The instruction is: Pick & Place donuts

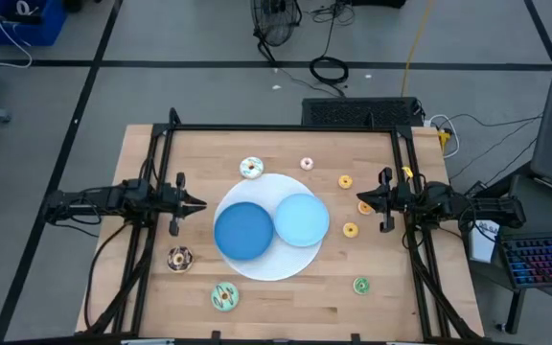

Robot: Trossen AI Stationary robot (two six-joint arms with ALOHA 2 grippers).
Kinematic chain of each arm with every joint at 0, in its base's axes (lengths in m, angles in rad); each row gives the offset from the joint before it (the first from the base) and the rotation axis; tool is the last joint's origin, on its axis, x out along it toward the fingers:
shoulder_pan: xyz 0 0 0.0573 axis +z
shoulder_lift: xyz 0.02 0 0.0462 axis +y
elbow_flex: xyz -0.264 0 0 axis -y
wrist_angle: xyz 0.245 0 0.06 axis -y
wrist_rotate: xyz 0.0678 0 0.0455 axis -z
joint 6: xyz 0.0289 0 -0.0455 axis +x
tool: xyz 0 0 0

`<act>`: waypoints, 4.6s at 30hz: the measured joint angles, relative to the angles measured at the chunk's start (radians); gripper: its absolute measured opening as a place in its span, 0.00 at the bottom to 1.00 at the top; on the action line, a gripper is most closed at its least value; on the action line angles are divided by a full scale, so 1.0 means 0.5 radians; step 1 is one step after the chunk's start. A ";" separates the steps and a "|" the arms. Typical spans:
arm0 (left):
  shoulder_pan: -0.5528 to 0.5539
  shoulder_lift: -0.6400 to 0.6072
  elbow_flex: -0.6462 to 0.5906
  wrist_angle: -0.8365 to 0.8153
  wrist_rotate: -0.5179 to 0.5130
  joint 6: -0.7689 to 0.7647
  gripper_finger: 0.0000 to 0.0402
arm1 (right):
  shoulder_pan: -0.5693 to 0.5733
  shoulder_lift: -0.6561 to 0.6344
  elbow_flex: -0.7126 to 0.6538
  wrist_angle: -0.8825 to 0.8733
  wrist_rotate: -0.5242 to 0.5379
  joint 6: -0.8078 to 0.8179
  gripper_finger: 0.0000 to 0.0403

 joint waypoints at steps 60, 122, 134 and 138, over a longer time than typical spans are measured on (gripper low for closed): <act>0.856 2.213 1.720 -0.762 -0.277 -0.347 0.05 | 0.000 0.001 0.000 0.000 0.000 0.000 0.00; 1.031 3.579 2.461 -0.881 -0.163 0.350 0.05 | 0.000 0.001 0.000 0.000 0.000 0.000 0.00; 0.559 2.997 2.461 -1.471 -0.175 -0.163 0.04 | 0.000 0.000 0.001 0.001 0.000 0.000 0.00; 0.274 2.986 2.462 -1.505 -0.307 -0.293 0.05 | -0.001 0.001 0.000 0.000 0.000 0.000 0.00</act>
